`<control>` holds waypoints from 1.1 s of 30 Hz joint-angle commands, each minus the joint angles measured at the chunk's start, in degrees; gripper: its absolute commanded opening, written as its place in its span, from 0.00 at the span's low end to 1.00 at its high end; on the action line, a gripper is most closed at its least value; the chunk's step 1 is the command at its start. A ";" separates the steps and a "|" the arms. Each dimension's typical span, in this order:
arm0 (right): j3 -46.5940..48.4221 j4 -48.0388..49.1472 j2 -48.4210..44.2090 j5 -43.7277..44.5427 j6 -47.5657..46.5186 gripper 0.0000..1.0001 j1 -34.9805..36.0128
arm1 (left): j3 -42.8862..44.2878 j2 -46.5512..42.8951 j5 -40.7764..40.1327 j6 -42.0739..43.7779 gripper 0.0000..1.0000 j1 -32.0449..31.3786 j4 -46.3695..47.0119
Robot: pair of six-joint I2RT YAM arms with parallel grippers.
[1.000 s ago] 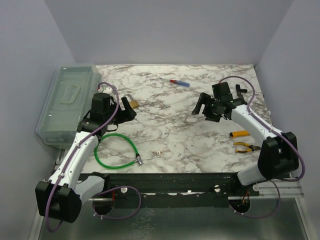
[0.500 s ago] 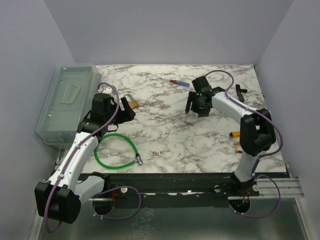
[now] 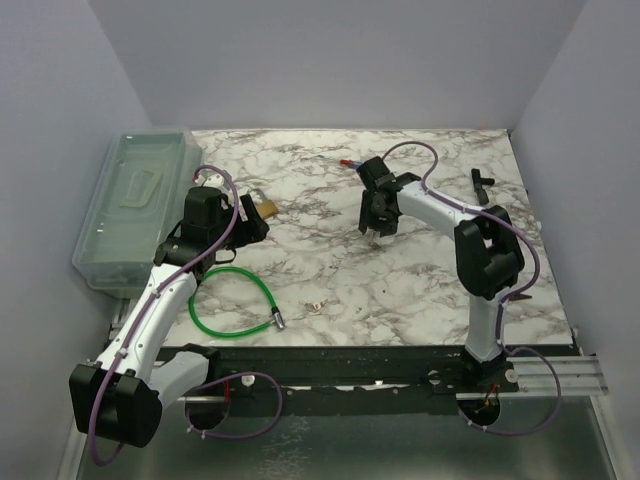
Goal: Unlock with the key
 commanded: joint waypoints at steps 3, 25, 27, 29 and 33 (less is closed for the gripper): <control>0.95 -2.05 3.18 1.72 0.85 0.52 1.73 | 0.86 -1.08 -1.62 0.05 0.77 -0.19 -0.73; -1.22 0.20 8.58 3.60 -2.25 0.21 2.56 | 0.91 -1.04 -1.80 0.02 0.76 -0.21 -0.76; -1.57 0.46 8.84 3.55 -2.35 0.15 2.58 | 0.88 -0.92 -1.80 0.05 0.76 -0.23 -0.77; -1.92 0.77 9.00 3.53 -2.46 0.08 2.66 | 0.87 -0.91 -1.80 0.04 0.76 -0.19 -0.83; -1.97 1.21 8.03 3.50 -2.70 0.00 2.81 | 0.93 -0.74 -1.63 0.01 0.76 -0.21 -0.78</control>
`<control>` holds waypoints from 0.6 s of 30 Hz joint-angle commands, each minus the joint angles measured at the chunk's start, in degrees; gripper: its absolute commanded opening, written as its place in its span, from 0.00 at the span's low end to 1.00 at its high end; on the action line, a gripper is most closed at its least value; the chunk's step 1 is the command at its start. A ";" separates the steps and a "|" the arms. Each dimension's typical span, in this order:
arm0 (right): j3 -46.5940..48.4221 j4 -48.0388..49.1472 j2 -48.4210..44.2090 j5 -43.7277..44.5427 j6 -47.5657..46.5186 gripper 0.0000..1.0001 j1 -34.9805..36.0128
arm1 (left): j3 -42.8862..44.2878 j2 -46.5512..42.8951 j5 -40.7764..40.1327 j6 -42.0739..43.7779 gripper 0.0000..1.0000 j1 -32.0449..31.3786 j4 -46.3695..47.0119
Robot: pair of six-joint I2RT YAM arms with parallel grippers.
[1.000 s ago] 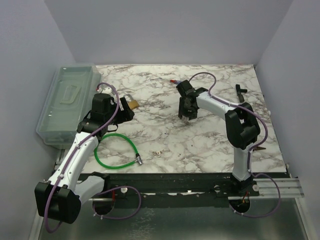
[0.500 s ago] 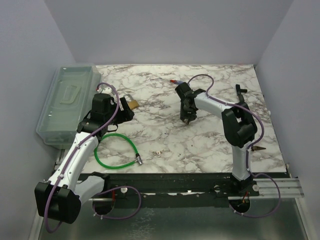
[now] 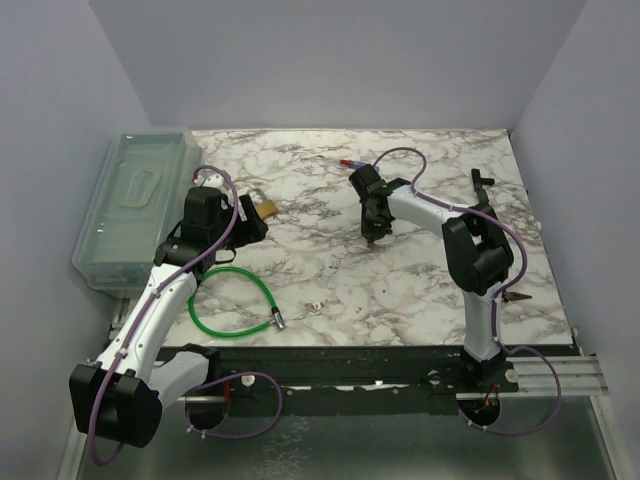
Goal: Unlock with the key
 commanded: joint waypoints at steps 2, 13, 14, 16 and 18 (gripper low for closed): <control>-2.13 0.50 2.27 0.99 -0.95 0.00 0.61 | 0.94 -0.67 -0.80 0.04 0.76 -0.22 -0.66; -7.70 10.69 -7.14 -4.66 -2.28 0.00 0.88 | 0.96 -0.25 -0.53 0.04 0.71 -0.19 -0.65; -8.46 11.45 -7.83 -4.94 -2.21 0.00 0.88 | 0.98 -0.21 -0.53 0.05 0.70 -0.20 -0.63; -9.55 12.72 -8.77 -5.44 -2.17 0.00 0.90 | 0.98 -0.21 -0.53 0.01 0.70 -0.23 -0.64; -10.41 13.52 -9.51 -5.64 -2.19 0.00 0.90 | 0.96 -0.18 -0.54 0.11 0.70 -0.20 -0.66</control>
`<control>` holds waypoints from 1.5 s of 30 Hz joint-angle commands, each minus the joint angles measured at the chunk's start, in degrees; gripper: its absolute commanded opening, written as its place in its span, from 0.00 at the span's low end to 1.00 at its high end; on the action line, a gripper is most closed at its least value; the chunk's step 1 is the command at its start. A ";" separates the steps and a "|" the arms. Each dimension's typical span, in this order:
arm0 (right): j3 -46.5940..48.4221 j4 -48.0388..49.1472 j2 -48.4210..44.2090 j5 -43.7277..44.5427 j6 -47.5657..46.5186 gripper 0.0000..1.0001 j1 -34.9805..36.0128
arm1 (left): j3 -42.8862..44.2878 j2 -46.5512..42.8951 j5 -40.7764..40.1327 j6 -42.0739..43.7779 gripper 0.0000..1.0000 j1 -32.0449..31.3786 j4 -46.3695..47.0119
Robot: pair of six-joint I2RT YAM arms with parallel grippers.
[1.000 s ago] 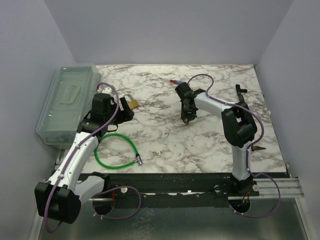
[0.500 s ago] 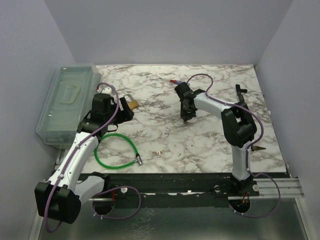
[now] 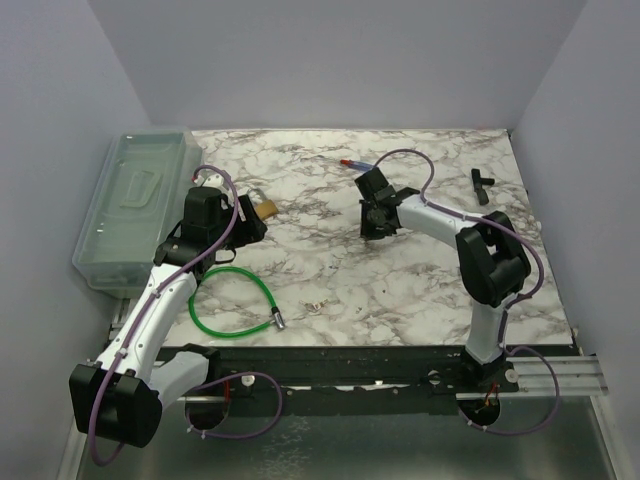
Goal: Unlock with the key
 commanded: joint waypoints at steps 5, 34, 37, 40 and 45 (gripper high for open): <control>-2.76 4.43 -2.75 -2.41 -0.77 0.00 0.47 | 1.03 -0.03 -0.53 0.14 0.70 -0.24 -0.66; -3.75 0.83 -1.23 -5.87 -29.39 0.62 1.06 | 1.05 0.50 -0.80 0.23 0.70 -0.19 -0.69; -4.27 1.53 0.08 -4.58 -32.83 0.59 1.06 | 0.97 0.59 -0.87 0.26 0.70 -0.20 -0.73; -4.30 2.82 1.36 -4.76 -34.89 0.51 1.06 | 0.96 0.59 -0.79 0.23 0.70 -0.20 -0.74; -3.56 3.07 2.70 -6.32 -36.31 0.42 1.01 | 0.98 0.59 -0.92 0.30 0.70 -0.21 -0.71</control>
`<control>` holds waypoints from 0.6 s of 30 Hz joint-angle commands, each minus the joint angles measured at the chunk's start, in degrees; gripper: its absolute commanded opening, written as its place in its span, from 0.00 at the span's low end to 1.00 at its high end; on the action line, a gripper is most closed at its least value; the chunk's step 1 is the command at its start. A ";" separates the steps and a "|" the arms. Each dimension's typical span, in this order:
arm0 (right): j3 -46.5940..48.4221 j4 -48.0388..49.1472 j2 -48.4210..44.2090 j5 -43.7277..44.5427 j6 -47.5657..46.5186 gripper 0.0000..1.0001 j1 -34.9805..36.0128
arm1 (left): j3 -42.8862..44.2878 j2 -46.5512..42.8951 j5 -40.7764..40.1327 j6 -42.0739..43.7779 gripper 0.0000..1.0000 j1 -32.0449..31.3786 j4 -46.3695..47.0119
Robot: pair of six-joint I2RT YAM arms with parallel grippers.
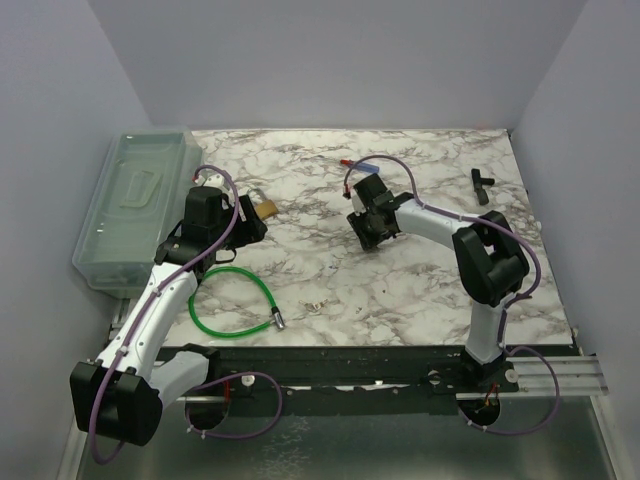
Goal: Unlock with the key
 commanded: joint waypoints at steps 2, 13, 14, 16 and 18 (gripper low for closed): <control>-0.34 0.03 3.07 -0.73 -3.51 0.35 0.40 | 0.95 0.00 -0.97 0.29 0.70 -0.20 -0.74; -1.76 0.63 3.13 -9.30 -0.77 0.01 1.01 | 0.94 0.31 -1.05 0.29 0.70 -0.19 -0.74; -1.84 0.74 2.82 -9.15 -0.44 0.01 1.08 | 0.96 0.33 -1.10 0.29 0.70 -0.24 -0.76; -2.06 0.84 2.01 -8.67 -0.03 0.00 1.17 | 0.98 0.39 -1.14 0.28 0.70 -0.25 -0.70; -2.43 1.06 0.90 -8.03 0.31 0.00 1.47 | 0.95 0.42 -1.14 0.32 0.70 -0.19 -0.75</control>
